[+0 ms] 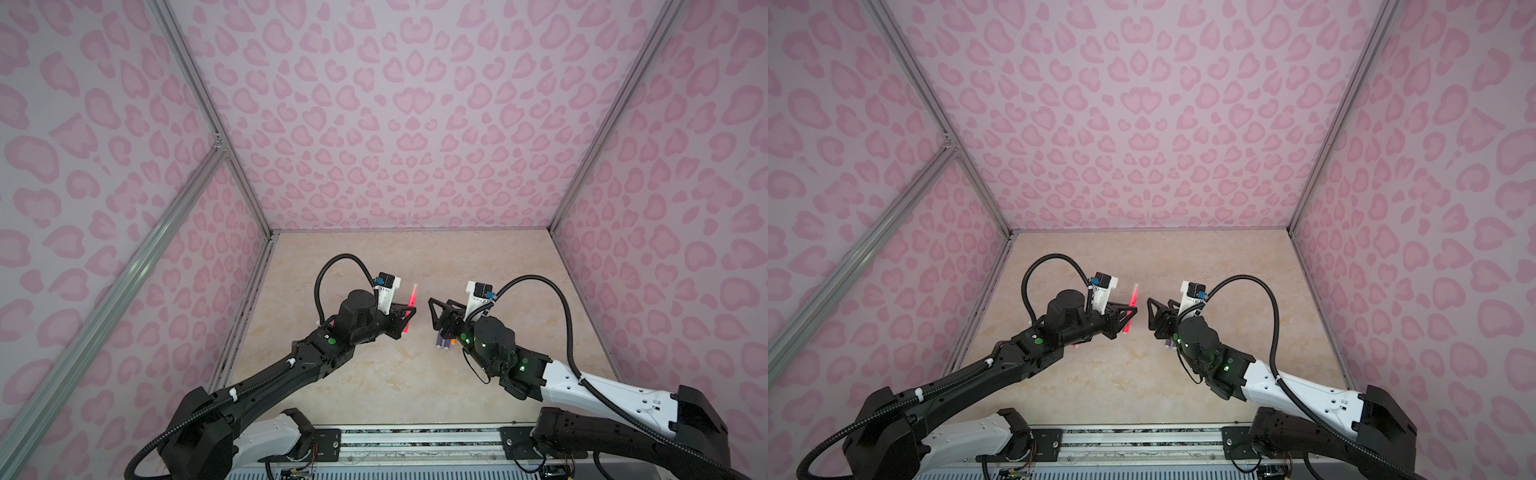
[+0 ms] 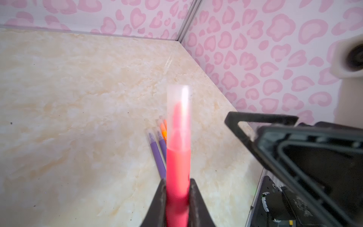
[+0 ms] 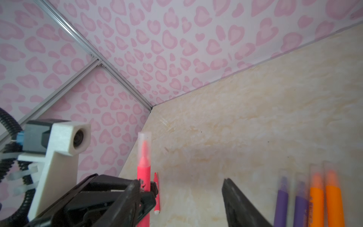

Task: Insert the pens into the pen caps
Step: 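Lower the capped pink marker beside the purple markers with the left gripper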

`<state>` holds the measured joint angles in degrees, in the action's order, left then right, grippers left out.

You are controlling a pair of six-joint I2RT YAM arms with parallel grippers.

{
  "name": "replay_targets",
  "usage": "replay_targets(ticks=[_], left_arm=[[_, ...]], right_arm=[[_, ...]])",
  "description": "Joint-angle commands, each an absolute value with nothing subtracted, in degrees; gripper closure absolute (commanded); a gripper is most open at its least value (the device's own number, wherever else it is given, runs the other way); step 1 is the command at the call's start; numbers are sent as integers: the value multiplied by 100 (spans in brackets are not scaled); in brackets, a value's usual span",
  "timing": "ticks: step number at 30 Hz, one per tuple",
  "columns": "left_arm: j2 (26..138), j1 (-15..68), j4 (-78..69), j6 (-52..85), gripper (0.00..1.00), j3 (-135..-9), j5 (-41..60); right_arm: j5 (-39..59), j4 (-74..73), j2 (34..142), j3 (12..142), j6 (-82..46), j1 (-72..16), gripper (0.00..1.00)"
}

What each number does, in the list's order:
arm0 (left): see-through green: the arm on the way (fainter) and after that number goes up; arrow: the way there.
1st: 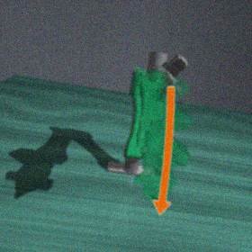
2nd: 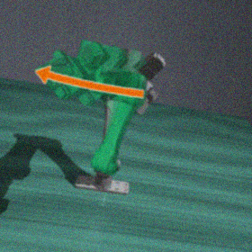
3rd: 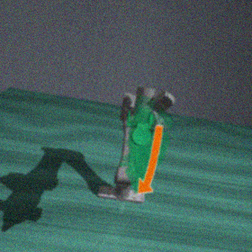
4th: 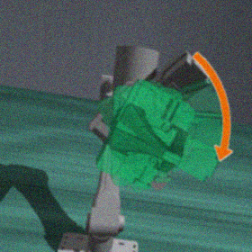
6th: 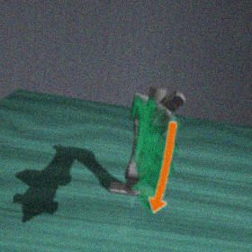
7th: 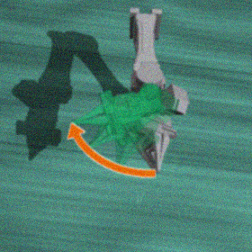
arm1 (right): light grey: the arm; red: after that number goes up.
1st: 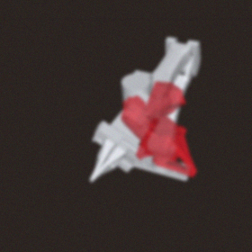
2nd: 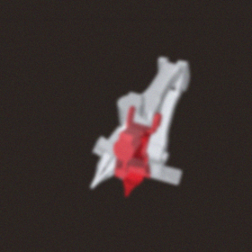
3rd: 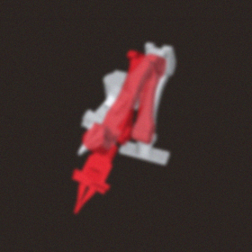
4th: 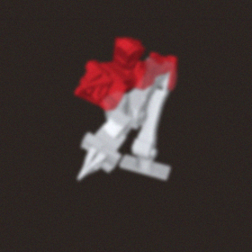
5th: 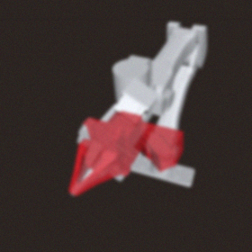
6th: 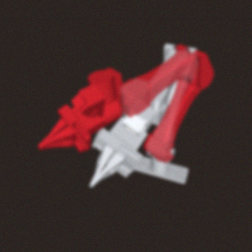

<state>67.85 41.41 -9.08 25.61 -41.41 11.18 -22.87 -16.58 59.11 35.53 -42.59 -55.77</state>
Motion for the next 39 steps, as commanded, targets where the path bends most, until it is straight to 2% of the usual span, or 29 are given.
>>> replay_targets(ticks=[1,6,10,17,39], left_arm=[[7009,4126,-953,2744,96,-4344,617],[7864,4131,-323,2937,96,-4895,704],[8802,4131,-80,3216,96,-5294,1028],[9965,4131,148,3524,96,-5771,1581],[11452,4148,392,3543,97,-6651,2460]], right_arm=[[-2499,-1354,5609,3592,-3943,-5393,24],[-2802,-1390,4951,3058,-3609,-5066,18],[-2392,-995,4547,2982,-3685,-4437,18],[-2430,-896,4337,2834,-3700,-4261,18],[-2204,-780,3748,2677,-3718,-4262,18]])
